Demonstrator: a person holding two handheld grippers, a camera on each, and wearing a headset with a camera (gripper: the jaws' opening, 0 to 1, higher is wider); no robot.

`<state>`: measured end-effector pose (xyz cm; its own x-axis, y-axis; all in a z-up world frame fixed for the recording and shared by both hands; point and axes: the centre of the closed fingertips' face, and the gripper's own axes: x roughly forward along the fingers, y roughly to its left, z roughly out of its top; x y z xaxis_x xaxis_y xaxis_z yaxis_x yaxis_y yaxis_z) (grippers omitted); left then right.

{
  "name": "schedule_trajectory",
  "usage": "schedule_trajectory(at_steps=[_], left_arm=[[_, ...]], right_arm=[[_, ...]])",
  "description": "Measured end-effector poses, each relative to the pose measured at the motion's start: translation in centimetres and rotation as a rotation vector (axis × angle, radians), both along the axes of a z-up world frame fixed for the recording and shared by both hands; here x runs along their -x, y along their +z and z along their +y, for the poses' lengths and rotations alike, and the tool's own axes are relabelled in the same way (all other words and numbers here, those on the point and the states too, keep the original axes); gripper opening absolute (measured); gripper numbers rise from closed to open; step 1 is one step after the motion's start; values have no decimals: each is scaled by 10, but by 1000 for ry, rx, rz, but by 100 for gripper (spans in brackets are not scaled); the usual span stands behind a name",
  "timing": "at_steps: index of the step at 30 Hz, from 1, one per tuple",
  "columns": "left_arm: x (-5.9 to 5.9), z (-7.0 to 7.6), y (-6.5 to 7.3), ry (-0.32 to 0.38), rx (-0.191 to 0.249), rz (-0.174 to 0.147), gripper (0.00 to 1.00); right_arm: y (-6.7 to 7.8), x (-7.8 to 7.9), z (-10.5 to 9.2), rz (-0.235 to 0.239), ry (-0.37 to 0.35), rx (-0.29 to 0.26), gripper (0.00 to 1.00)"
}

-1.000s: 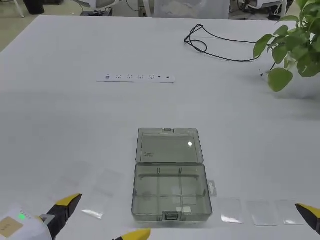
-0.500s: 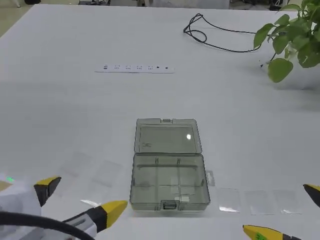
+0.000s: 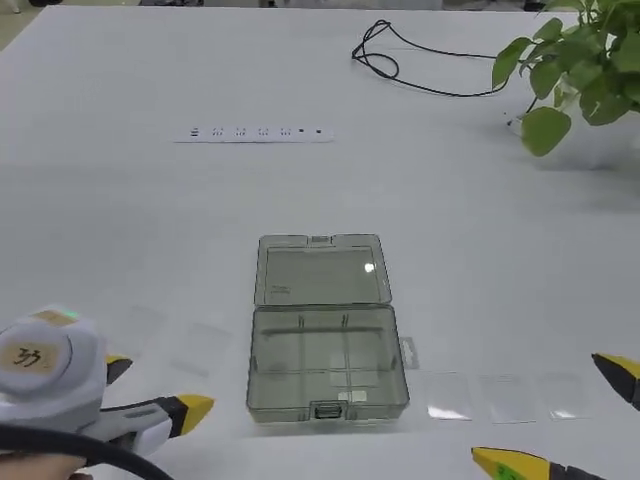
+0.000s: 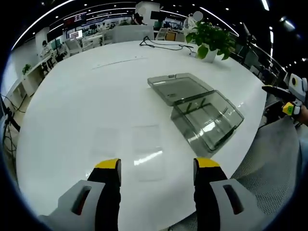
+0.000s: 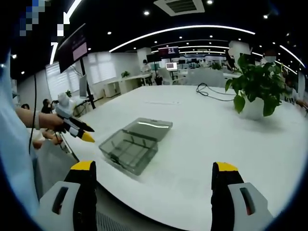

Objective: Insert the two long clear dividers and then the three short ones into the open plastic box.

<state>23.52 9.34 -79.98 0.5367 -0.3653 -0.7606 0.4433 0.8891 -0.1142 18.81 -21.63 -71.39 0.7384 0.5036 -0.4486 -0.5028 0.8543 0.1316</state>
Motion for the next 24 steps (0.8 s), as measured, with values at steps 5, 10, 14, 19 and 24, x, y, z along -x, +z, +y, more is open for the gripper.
schedule_trajectory(at_steps=[5,10,14,19,24], left_arm=[[-1,5,-16,-19,-65,63,56],[-4,9,-25,-6,-78,100,50],[-7,8,-26,-6,-82,122,45],[-10,3,-28,-11,-88,150,40],[-11,2,-29,-18,-113,159,39]], right_arm=[[0,-1,-1,-7,2,8,100],[-1,1,1,-3,1,0,100],[-3,2,5,2,4,-3,100],[-2,0,6,-2,5,-7,100],[-1,-1,5,-4,3,-14,100]])
